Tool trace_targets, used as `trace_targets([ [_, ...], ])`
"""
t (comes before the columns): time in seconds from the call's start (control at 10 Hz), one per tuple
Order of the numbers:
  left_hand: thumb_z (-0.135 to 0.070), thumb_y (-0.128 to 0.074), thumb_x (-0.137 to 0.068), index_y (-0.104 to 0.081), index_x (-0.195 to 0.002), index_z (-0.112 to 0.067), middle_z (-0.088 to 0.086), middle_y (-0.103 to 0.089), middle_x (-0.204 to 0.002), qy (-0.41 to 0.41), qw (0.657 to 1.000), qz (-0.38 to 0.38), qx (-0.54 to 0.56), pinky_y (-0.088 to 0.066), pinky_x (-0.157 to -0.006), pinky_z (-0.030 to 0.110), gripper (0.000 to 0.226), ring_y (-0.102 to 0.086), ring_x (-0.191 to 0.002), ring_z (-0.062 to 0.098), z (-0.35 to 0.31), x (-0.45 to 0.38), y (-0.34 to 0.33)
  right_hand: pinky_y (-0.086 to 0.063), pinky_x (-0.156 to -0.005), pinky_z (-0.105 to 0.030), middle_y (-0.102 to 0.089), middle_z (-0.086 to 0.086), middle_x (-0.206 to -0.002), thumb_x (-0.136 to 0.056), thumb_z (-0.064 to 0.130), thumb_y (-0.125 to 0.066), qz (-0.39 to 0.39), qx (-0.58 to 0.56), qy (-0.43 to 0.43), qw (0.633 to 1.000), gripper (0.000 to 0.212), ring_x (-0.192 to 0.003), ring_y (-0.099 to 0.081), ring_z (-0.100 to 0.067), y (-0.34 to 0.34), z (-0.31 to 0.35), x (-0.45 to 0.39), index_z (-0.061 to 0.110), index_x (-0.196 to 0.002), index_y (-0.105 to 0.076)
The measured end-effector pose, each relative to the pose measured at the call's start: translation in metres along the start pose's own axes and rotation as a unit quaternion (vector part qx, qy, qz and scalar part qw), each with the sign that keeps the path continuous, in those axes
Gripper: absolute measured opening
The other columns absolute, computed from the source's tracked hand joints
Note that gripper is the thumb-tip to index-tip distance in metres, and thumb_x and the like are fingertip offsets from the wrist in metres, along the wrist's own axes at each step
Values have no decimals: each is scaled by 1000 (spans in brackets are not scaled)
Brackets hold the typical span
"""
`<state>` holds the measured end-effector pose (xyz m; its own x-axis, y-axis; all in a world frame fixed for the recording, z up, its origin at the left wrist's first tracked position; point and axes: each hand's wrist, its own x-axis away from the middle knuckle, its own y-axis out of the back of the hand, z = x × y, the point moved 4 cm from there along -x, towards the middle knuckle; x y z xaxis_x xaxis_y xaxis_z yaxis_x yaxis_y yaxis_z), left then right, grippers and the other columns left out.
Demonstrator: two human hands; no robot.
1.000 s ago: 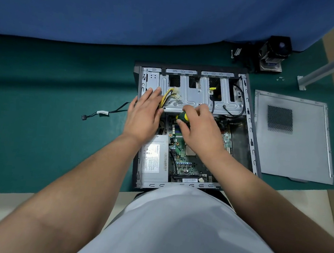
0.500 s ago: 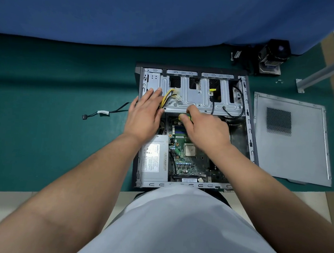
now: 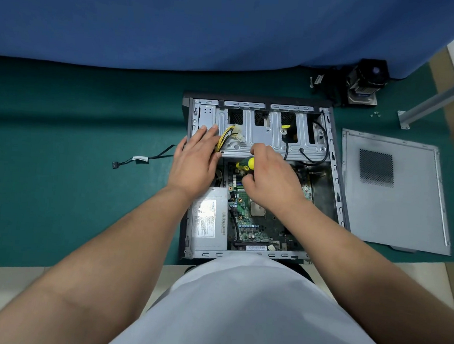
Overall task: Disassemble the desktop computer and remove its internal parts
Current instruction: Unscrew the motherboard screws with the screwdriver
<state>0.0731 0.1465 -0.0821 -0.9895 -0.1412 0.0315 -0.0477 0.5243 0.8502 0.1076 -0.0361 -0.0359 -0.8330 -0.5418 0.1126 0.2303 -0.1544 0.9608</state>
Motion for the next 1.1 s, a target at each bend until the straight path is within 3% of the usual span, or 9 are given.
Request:
trace_targets([
  [0.2, -31, -43, -107, -42, -154, -25, -13, -30, -166, -1, 1000, -2, 4, -14, -126, 46, 46, -17, -156, 11, 0, 0, 0, -38, -50, -33, -65, -4, -91, -101, 65, -28, -30, 45, -71, 996, 55, -73, -64, -31, 2, -2, 1, 16, -121, -41],
  [0.4, -30, -43, -107, -42, -153, -26, -13, -31, -166, -1, 1000, -4, 6, -14, -126, 47, 46, -18, -156, 11, 0, 0, 0, -34, -54, -33, -54, -4, -93, -93, 38, -47, -20, 8, -46, 999, 31, -78, -56, -30, 0, 1, -1, 15, -113, -39],
  [0.5, -30, -43, -107, -41, -154, -25, -13, -30, -166, -3, 1000, -3, 5, -15, -126, 47, 47, -17, -156, 11, 0, 0, 1, -27, -46, -30, -53, -3, -77, -101, 54, -34, -31, 49, -99, 993, 42, -62, -47, -28, 2, -2, -1, 16, -117, -35],
  [0.6, -30, -43, -108, -41, -154, -25, -13, -30, -166, -2, 1000, -3, 6, -14, -126, 47, 47, -17, -156, 11, 0, 0, 1, -33, -51, -33, -58, -5, -85, -101, 41, -43, -5, 11, -37, 999, 30, -71, -57, -30, 0, -6, 1, 15, -116, -39],
  [0.7, -30, -43, -108, -41, -154, -25, -13, -30, -166, -1, 1000, -2, 6, -14, -127, 47, 47, -17, -156, 11, -1, 0, 1, -43, -62, -36, -55, -7, -105, -93, 33, -53, -1, -22, -9, 1000, 38, -92, -57, -30, 1, -7, 3, 14, -124, -40],
  [0.8, -30, -43, -108, -41, -154, -25, -13, -30, -166, 0, 1000, -3, 7, -14, -127, 47, 47, -17, -156, 11, -1, 0, 1, -42, -53, -34, -63, -9, -94, -102, 53, -42, -17, -2, -70, 997, 47, -73, -57, -30, 0, -10, 3, 15, -129, -36],
  [0.9, -30, -43, -108, -41, -154, -26, -13, -31, -166, 0, 1000, -3, 9, -15, -127, 47, 47, -17, -156, 10, -1, 0, 1, -37, -52, -34, -62, -8, -90, -105, 46, -40, -4, 1, -48, 999, 37, -71, -56, -30, -2, -10, 1, 14, -123, -38],
  [1.0, -30, -43, -107, -42, -154, -25, -13, -31, -166, 0, 1000, -3, 8, -15, -127, 48, 46, -17, -156, 10, -1, 0, 1, -45, -78, -37, -53, -9, -111, -95, 24, -56, 7, -66, -10, 998, 34, -100, -56, -31, 0, -9, 3, 13, -125, -43],
  [1.1, -30, -43, -107, -41, -154, -26, -13, -31, -166, 1, 1000, -3, 7, -15, -127, 48, 47, -17, -156, 10, 0, 0, 1, -50, -73, -40, -54, -5, -106, -99, 43, -51, -3, -54, -57, 997, 43, -91, -57, -29, 1, -8, 4, 16, -131, -39],
])
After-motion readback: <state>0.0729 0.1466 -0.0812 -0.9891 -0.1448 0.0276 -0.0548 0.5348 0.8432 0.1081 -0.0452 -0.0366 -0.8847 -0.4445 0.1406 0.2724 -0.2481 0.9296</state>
